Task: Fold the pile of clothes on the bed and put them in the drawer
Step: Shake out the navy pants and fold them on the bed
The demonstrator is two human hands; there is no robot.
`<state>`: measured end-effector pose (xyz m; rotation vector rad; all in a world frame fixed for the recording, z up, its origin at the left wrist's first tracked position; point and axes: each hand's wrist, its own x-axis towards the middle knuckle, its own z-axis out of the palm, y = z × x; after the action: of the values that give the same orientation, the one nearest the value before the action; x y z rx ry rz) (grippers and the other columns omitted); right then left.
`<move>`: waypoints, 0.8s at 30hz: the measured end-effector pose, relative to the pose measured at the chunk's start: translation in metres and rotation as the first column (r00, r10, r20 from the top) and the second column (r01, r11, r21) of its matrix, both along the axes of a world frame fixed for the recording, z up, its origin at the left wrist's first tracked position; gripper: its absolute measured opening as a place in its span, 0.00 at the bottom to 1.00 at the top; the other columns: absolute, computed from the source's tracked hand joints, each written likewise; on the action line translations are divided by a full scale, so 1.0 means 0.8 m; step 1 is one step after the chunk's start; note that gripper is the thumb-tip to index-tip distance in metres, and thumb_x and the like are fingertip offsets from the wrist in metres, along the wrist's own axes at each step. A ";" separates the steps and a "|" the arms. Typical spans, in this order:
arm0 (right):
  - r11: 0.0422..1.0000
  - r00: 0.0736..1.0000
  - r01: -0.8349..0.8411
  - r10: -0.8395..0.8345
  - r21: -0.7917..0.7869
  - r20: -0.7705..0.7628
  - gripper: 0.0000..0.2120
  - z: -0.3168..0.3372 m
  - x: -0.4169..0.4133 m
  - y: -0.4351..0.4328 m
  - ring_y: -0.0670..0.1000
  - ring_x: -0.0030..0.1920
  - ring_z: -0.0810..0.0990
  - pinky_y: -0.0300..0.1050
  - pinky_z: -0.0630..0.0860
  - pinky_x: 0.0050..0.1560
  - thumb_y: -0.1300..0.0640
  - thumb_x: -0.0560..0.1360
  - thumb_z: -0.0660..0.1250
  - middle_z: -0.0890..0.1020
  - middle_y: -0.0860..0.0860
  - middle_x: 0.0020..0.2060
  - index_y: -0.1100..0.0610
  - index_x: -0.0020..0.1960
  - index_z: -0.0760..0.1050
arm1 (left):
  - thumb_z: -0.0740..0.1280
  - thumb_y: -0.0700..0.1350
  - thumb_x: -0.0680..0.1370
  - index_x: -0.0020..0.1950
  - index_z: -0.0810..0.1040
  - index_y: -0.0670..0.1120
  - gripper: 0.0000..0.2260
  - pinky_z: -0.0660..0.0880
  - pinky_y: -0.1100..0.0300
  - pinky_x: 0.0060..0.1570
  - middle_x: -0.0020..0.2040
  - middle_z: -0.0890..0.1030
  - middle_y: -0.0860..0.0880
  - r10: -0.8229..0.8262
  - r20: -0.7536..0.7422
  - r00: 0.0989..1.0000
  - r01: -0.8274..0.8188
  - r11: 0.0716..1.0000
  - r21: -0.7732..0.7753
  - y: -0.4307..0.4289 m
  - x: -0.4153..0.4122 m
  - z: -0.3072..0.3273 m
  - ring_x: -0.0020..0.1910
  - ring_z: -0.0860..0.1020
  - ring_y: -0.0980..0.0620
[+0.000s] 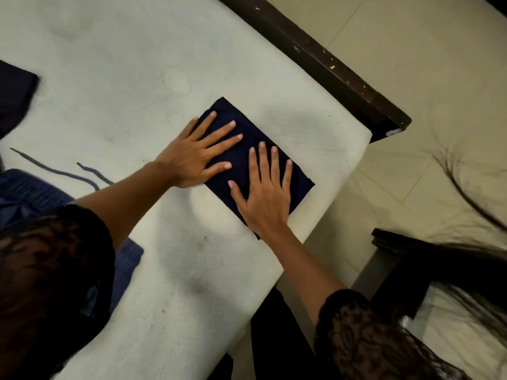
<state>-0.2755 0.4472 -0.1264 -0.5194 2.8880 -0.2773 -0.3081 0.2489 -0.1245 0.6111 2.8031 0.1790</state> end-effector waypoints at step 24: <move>0.948 0.870 0.292 -0.208 -0.128 0.448 0.32 0.058 -0.086 0.056 0.54 0.54 0.76 0.51 0.75 0.56 0.41 0.64 0.75 0.77 0.54 0.56 0.58 0.60 0.70 | 0.69 0.61 0.70 0.77 0.44 0.47 0.47 0.47 0.46 0.72 0.77 0.54 0.45 -0.218 0.167 0.962 0.251 0.943 -0.217 0.024 -0.091 0.061 0.76 0.49 0.43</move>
<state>-0.3440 0.4917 -0.0799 -0.0826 2.4973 -0.6312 -0.3812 0.2684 -0.0754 0.8311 2.5378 -0.1521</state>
